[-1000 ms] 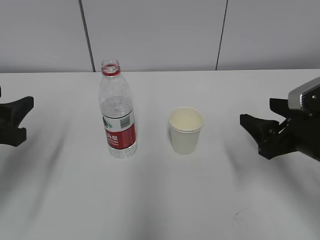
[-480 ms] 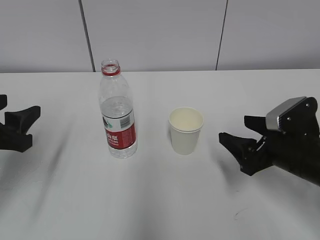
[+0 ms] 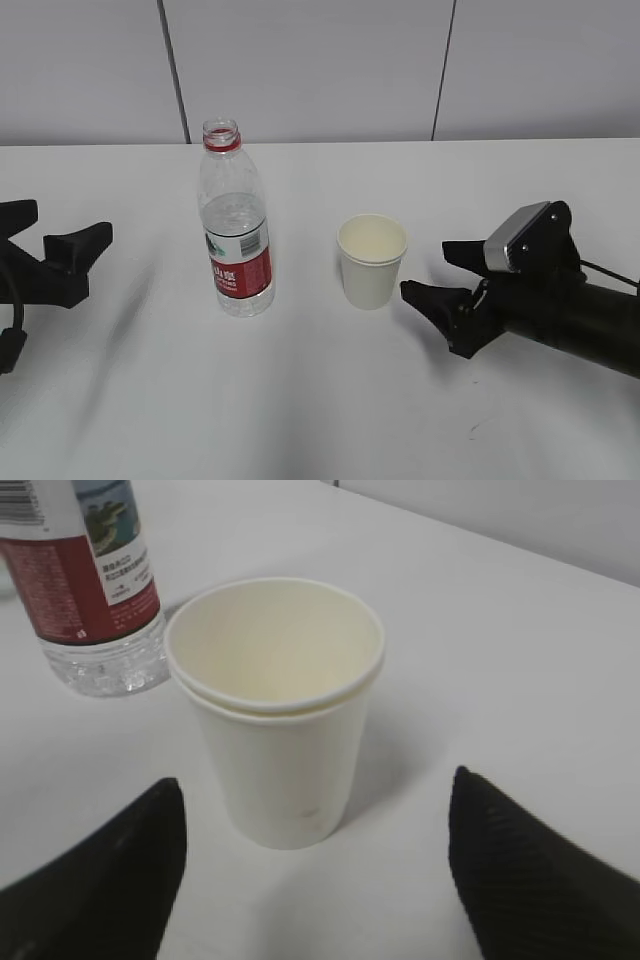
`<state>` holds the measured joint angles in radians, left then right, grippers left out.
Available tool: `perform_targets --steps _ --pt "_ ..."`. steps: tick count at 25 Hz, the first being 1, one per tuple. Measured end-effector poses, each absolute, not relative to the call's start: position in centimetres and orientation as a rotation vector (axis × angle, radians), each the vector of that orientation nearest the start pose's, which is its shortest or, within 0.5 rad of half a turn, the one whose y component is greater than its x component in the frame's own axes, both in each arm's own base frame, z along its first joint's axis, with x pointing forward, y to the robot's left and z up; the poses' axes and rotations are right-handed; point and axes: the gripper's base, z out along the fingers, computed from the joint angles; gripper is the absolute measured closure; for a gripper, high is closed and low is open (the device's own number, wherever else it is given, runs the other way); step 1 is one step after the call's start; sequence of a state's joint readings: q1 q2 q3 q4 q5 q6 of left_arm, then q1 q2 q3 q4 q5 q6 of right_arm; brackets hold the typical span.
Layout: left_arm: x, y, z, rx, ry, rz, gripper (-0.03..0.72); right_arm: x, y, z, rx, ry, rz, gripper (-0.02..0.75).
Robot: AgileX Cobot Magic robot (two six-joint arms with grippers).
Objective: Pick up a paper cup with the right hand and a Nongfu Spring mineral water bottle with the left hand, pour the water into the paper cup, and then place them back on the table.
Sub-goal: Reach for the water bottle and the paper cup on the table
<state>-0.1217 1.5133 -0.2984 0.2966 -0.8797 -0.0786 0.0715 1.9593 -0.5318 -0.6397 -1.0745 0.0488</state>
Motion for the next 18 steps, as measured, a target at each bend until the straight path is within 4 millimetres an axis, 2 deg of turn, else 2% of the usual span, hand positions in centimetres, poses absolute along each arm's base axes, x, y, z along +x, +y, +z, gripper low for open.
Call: perform_targets --steps 8,18 --pt "23.3 -5.1 16.7 0.378 1.747 -0.239 0.129 30.3 8.5 8.3 -0.743 1.774 0.427 0.128" --pt "23.3 -5.2 16.7 0.383 1.746 -0.242 0.129 32.4 10.0 7.1 -0.769 1.746 0.443 0.129"
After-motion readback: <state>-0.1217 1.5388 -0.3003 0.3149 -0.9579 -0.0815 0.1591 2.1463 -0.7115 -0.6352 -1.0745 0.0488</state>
